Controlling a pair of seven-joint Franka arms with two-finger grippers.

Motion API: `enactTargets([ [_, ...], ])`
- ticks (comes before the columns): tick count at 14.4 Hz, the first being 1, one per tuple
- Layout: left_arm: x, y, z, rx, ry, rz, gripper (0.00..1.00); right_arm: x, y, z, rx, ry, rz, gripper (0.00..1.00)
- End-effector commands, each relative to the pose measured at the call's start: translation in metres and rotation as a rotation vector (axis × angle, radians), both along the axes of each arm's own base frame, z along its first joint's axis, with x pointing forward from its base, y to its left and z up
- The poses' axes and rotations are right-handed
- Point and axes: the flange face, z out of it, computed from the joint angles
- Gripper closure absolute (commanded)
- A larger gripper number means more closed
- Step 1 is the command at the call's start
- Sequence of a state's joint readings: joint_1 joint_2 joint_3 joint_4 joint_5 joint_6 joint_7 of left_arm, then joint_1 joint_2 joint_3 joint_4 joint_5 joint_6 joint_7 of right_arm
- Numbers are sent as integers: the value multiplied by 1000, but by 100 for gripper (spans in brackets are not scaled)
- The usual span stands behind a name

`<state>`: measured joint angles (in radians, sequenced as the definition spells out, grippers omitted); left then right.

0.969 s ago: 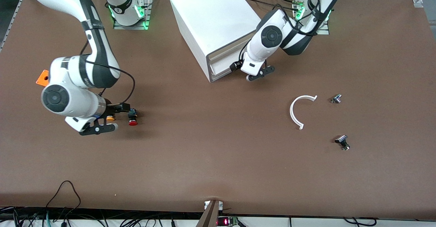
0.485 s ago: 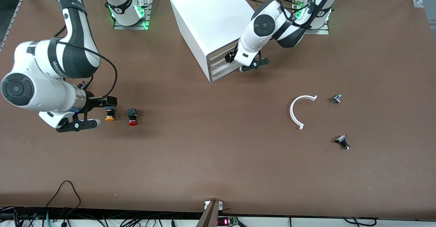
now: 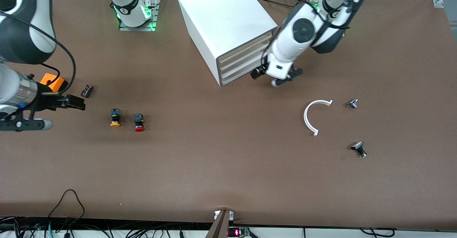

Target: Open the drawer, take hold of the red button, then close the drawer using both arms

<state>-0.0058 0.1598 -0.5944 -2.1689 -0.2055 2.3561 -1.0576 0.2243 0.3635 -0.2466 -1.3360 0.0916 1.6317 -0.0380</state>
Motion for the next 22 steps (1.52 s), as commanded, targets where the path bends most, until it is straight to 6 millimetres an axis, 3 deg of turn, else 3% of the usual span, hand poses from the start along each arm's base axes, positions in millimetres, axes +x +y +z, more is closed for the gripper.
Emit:
enactTargets([
  [1, 44, 67, 27, 6, -65, 100, 0, -32, -2, 13, 57, -32, 5, 0],
  [3, 66, 112, 46, 30, -116, 9, 0, -45, -5, 10, 63, -51, -1, 0],
  [5, 93, 164, 78, 36, -127, -58, 0, -46, -19, 4, 63, -104, -12, 0],
  [8, 114, 228, 146, 56, -120, -295, 0, -46, -15, 10, 56, -80, 1, 0],
  [10, 112, 249, 192, 103, -136, -412, 0, -49, -19, 11, 3, -61, 53, 0],
  [12, 105, 257, 233, 183, -140, -477, 0, -50, -20, 12, -12, -56, 51, 0],
  [15, 99, 266, 278, 266, -148, -567, 0, -50, -20, 12, -15, -56, -32, 0],
  [16, 96, 266, 288, 267, -148, -601, 0, -48, -21, 14, -15, -68, -33, 0],
  [17, 97, 267, 285, 267, -140, -603, 0, -46, -24, 20, -17, -77, -30, 0],
  [19, 97, 268, 254, 252, -76, -608, 0, -47, -23, 24, -18, -77, -25, 0],
  [22, 98, 263, 248, 275, -71, -630, 0, -59, -26, 23, -38, -11, 13, 0],
])
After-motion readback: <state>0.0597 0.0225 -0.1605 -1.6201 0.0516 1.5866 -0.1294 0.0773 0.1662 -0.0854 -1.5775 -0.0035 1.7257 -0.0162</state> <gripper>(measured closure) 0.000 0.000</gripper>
